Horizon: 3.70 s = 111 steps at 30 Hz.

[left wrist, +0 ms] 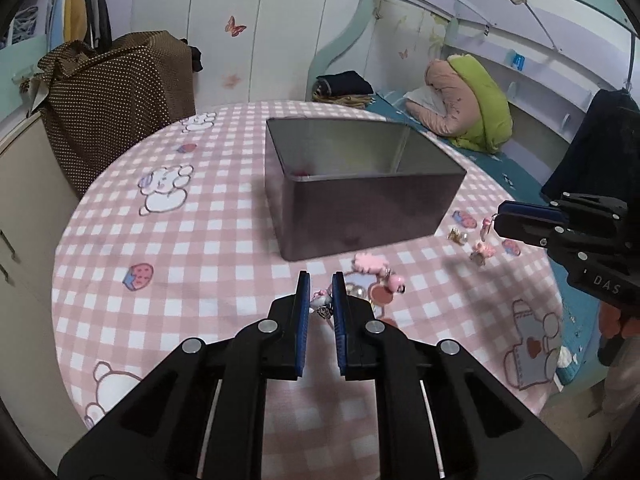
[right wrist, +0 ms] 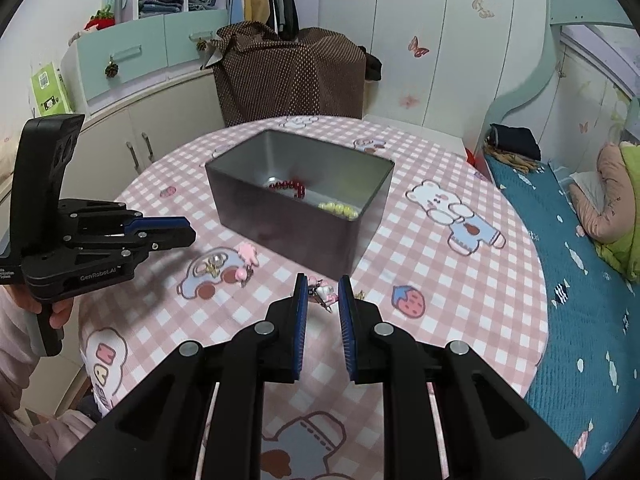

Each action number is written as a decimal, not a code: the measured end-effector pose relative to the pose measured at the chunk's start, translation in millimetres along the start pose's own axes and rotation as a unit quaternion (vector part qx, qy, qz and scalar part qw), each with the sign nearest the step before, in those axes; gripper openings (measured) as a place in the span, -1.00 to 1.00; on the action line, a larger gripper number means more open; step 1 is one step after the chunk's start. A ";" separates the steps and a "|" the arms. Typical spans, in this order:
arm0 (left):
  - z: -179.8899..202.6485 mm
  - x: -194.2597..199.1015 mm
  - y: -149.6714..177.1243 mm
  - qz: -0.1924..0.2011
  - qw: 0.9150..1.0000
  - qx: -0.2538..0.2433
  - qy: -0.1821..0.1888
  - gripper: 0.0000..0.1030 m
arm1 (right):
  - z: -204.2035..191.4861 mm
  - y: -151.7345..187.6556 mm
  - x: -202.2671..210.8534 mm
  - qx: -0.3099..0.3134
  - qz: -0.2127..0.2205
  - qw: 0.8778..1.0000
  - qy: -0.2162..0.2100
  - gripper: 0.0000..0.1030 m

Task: Organize jewelry
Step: 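Carry both charms into the grey box and open both grippers, then lift both open grippers out of the box and back over the table, then grasp a pearl earring with the left gripper while the right grasps a pink charm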

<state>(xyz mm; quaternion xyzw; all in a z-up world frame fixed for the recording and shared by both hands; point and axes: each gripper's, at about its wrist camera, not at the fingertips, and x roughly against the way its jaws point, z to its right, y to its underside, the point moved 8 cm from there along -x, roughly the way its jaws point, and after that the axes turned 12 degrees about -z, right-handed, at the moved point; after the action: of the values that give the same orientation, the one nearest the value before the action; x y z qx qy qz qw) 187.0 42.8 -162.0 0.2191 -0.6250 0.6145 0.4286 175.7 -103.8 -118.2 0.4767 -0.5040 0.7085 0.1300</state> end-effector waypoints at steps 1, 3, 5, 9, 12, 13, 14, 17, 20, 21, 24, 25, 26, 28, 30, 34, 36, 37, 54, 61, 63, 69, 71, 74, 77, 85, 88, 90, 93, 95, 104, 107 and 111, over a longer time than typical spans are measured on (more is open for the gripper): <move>1.3 3.7 -3.4 0.004 1.000 -0.001 0.005 -0.78 | 0.3 -2.4 1.9 -0.001 0.004 1.000 0.000 -0.71; 2.4 10.9 -10.8 0.015 1.000 -0.003 0.010 -0.78 | 1.2 -8.8 5.8 -0.003 0.013 1.000 0.000 -0.71; 4.0 17.6 -18.1 0.024 1.000 -0.004 0.013 -0.78 | 3.1 -17.7 10.7 -0.011 0.026 1.000 -0.005 -0.71; 5.8 29.3 -35.8 0.047 0.999 -0.001 0.016 -0.78 | 6.9 -36.4 16.5 -0.024 0.048 0.998 -0.010 -0.71; 7.0 33.8 -48.9 0.061 0.998 0.005 0.021 -0.78 | 8.3 -48.2 15.7 -0.031 0.056 0.998 -0.020 -0.71; 7.7 34.2 -53.0 0.063 0.998 0.007 0.023 -0.78 | 9.1 -51.8 13.9 -0.033 0.057 0.998 -0.020 -0.71; 7.8 34.0 -56.8 0.066 0.997 0.008 0.024 -0.78 | 10.0 -54.8 11.8 -0.036 0.057 0.998 -0.022 -0.71; 7.4 31.3 -67.2 0.070 0.997 0.015 0.028 -0.78 | 11.2 -60.7 5.4 -0.040 0.054 0.997 -0.027 -0.71; 6.7 25.5 -73.3 0.069 0.997 0.020 0.034 -0.78 | 12.7 -64.4 -0.6 -0.044 0.050 0.997 -0.032 -0.71; 6.0 23.6 -74.6 0.069 0.997 0.022 0.035 -0.78 | 13.4 -65.1 -1.7 -0.045 0.049 0.997 -0.033 -0.71; 1.6 16.9 -79.1 0.072 0.996 0.033 0.046 -0.78 | 15.6 -68.2 -7.1 -0.051 0.046 0.997 -0.042 -0.71; 0.8 15.2 -78.9 0.071 0.996 0.036 0.049 -0.78 | 16.5 -69.7 -8.4 -0.053 0.045 0.997 -0.045 -0.71; -0.3 12.3 -79.4 0.070 0.995 0.038 0.052 -0.78 | 17.5 -70.7 -10.3 -0.055 0.043 0.996 -0.051 -0.71; -1.8 6.8 -80.3 0.066 0.996 0.040 0.053 -0.78 | 18.2 -72.5 -12.4 -0.057 0.041 0.996 -0.057 -0.68; -3.3 3.5 -80.7 0.065 0.996 0.043 0.052 -0.78 | 17.4 -73.2 -12.9 -0.058 0.040 0.995 -0.068 -0.56; -5.6 -0.2 -83.2 0.064 0.995 0.049 0.058 -0.78 | 24.0 -72.5 -11.2 -0.072 0.047 0.995 -0.058 0.22; -6.0 -1.0 -84.0 0.065 0.995 0.050 0.058 -0.78 | 29.1 -70.3 -10.9 -0.079 0.046 0.995 -0.051 0.24; -6.4 -0.8 -84.5 0.065 0.995 0.050 0.059 -0.78 | 30.8 -68.9 -11.5 -0.082 0.044 0.994 -0.052 0.24; -0.6 7.7 -73.8 0.073 0.997 0.027 0.021 0.09 | 41.6 -43.5 -3.8 -0.087 0.029 0.995 -0.028 0.27; 5.2 15.9 -67.2 0.074 0.997 0.020 0.024 0.14 | 35.7 -38.3 -0.1 -0.078 0.028 0.996 -0.024 0.27; 6.2 18.2 -64.1 0.075 0.997 0.018 0.018 0.20 | 33.2 -35.9 0.2 -0.077 0.026 0.996 -0.024 0.28; 9.0 23.1 -47.3 0.070 0.998 0.003 0.008 0.21 | 21.7 -27.8 3.0 -0.063 0.024 0.997 -0.022 0.28; 10.7 22.6 -40.3 0.065 0.998 -0.003 0.007 0.21 | 17.4 -24.4 3.8 -0.058 0.023 0.998 -0.021 0.28; 12.8 19.3 -27.9 0.056 0.998 -0.010 0.004 0.21 | 13.0 -21.3 2.6 -0.052 0.018 0.998 -0.020 0.27; 14.9 12.1 -17.0 0.044 0.999 -0.014 0.005 0.21 | 6.7 -15.0 -2.1 -0.044 0.009 0.999 -0.021 0.28; 22.7 -10.3 -0.4 0.014 1.000 -0.026 0.012 0.19 | -5.1 3.0 -18.4 -0.042 -0.015 0.998 -0.033 0.28; 24.4 -16.3 1.3 0.007 0.999 -0.030 0.012 0.10 | -7.5 8.9 -22.5 -0.043 -0.021 0.998 -0.035 0.28; 24.9 -19.5 2.0 0.003 0.999 -0.031 0.010 0.02 | -7.9 12.1 -25.1 -0.043 -0.025 0.998 -0.036 0.28; 25.2 -25.4 3.1 -0.003 0.999 -0.032 0.007 -0.10 | -8.2 15.5 -28.2 -0.042 -0.030 0.998 -0.035 0.28; 25.1 -28.7 3.3 -0.008 0.999 -0.033 0.003 -0.23 | -9.0 16.9 -29.1 -0.042 -0.032 0.998 -0.036 0.28; 24.1 -32.2 5.5 -0.014 0.999 -0.038 0.000 -0.78 | -19.3 16.8 -35.2 -0.028 -0.036 0.998 -0.040 0.28; 22.0 -30.9 5.1 -0.011 0.999 -0.034 -0.001 -0.78 | -24.0 13.5 -36.4 -0.021 -0.035 0.998 -0.037 0.27; 18.2 -27.5 6.6 -0.006 1.000 -0.025 0.001 -0.78 | -35.7 6.8 -40.8 -0.001 -0.037 0.999 -0.036 -0.01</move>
<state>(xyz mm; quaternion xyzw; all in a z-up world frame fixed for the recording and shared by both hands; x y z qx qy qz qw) 191.6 19.5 -185.7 0.2114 -0.6383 0.5965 0.4382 172.6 -64.9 -156.4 0.5202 -0.4905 0.6852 0.1386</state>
